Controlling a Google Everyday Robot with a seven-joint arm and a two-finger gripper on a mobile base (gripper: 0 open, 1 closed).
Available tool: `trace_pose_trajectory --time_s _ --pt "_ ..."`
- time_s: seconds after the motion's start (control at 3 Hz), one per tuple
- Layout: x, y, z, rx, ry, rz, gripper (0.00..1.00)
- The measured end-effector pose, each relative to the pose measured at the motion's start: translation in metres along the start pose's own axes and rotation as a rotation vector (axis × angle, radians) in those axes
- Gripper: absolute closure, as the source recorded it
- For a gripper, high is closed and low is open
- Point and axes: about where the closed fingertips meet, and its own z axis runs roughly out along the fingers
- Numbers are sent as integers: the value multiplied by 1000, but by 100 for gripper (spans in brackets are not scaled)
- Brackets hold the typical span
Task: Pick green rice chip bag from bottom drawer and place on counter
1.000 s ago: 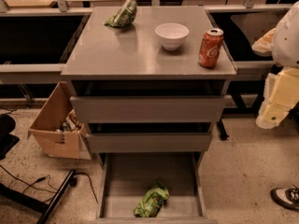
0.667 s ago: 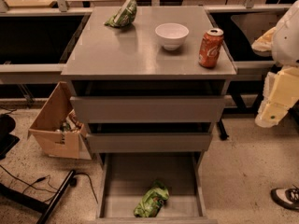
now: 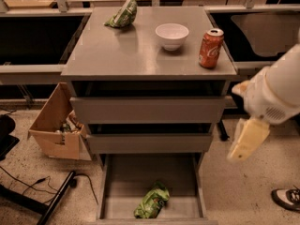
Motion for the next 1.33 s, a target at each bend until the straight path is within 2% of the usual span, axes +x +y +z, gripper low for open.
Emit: trace_pose_trajectory --time_s 0.33,0.67,1.0,1.33 --pt "29 33 76 -39 -23 59 0" --pt "56 63 151 -63 -25 80 0" --pt "64 59 200 -21 -98 108 0" --pt "60 45 203 26 -122 113 0"
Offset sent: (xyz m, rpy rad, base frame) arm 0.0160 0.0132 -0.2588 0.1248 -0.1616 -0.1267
